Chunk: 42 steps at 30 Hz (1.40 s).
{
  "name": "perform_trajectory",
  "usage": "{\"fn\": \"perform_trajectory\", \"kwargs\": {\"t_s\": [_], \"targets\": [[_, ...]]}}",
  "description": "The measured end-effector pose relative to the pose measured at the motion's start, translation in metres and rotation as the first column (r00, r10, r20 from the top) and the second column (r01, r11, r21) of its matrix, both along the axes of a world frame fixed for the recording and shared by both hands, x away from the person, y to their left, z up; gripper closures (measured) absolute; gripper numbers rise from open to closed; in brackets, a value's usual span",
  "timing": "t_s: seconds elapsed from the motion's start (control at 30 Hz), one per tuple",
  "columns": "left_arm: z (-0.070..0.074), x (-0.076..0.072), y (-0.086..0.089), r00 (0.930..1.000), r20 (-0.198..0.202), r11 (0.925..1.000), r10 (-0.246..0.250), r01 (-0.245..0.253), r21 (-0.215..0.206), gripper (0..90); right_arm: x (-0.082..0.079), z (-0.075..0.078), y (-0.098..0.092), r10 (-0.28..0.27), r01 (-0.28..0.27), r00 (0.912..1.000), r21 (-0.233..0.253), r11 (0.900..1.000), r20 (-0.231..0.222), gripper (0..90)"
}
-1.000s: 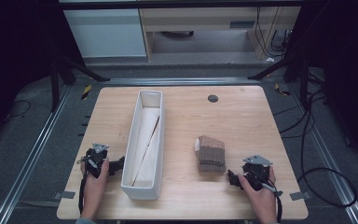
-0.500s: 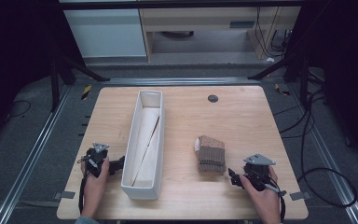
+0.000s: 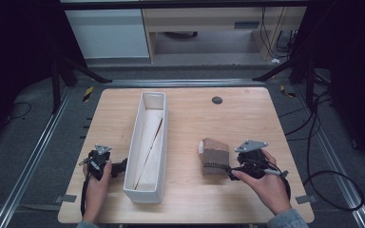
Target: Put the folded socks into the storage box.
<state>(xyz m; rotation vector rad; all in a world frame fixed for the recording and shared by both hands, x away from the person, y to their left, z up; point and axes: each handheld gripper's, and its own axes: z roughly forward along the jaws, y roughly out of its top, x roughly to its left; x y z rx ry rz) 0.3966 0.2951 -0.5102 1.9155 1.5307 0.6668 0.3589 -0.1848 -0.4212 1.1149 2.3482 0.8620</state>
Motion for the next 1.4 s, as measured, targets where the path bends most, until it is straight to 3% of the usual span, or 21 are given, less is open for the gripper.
{"fn": "perform_trajectory", "kwargs": {"t_s": [0.07,0.13,0.33,0.43,0.57,0.8,0.9,1.17,1.27,1.4], "targets": [[0.000,-0.001,0.000,1.0000,-0.001,1.0000,-0.002,0.002,-0.001,0.0,0.003,0.003,0.001,0.021,-0.021,0.9997,-0.010,1.000,-0.013,18.2],[0.000,-0.001,0.000,1.0000,-0.002,1.0000,-0.003,0.003,0.000,0.0,0.008,0.013,0.009,0.071,-0.072,0.9973,-0.064,0.995,-0.014,17.1],[0.000,-0.002,0.001,0.9999,-0.001,0.9999,-0.015,0.015,-0.001,0.0,0.012,0.025,0.023,0.135,-0.136,0.9906,-0.081,0.987,-0.020,15.1],[0.000,-0.002,0.001,0.9999,0.000,0.9999,-0.015,0.015,-0.002,0.0,0.016,0.025,0.028,0.157,-0.159,0.9872,-0.096,0.983,-0.032,15.1],[0.000,-0.002,0.001,0.9999,0.000,0.9999,-0.016,0.016,-0.002,0.0,0.020,0.019,0.036,0.203,-0.209,0.9776,-0.146,0.967,-0.056,17.5],[0.000,-0.002,0.001,0.9998,0.000,0.9998,-0.018,0.018,-0.002,0.0,0.026,0.017,0.038,0.246,-0.257,0.9653,-0.147,0.955,-0.088,20.2],[0.000,-0.002,0.001,0.9998,0.000,0.9998,-0.018,0.018,-0.002,0.0,0.027,0.017,0.039,0.247,-0.257,0.9655,-0.146,0.955,-0.081,21.3],[0.000,-0.002,0.001,0.9998,0.000,0.9998,-0.019,0.019,-0.002,0.0,0.028,0.016,0.046,0.286,-0.300,0.9528,-0.165,0.940,-0.103,25.3],[0.000,-0.002,0.001,0.9998,0.000,0.9998,-0.019,0.019,-0.002,0.0,0.029,0.016,0.047,0.303,-0.320,0.9463,-0.196,0.927,-0.113,24.4],[0.000,-0.002,0.001,0.9998,0.000,0.9998,-0.021,0.021,-0.002,0.0,0.030,0.017,0.049,0.318,-0.338,0.9402,-0.209,0.918,-0.121,19.3]]}}
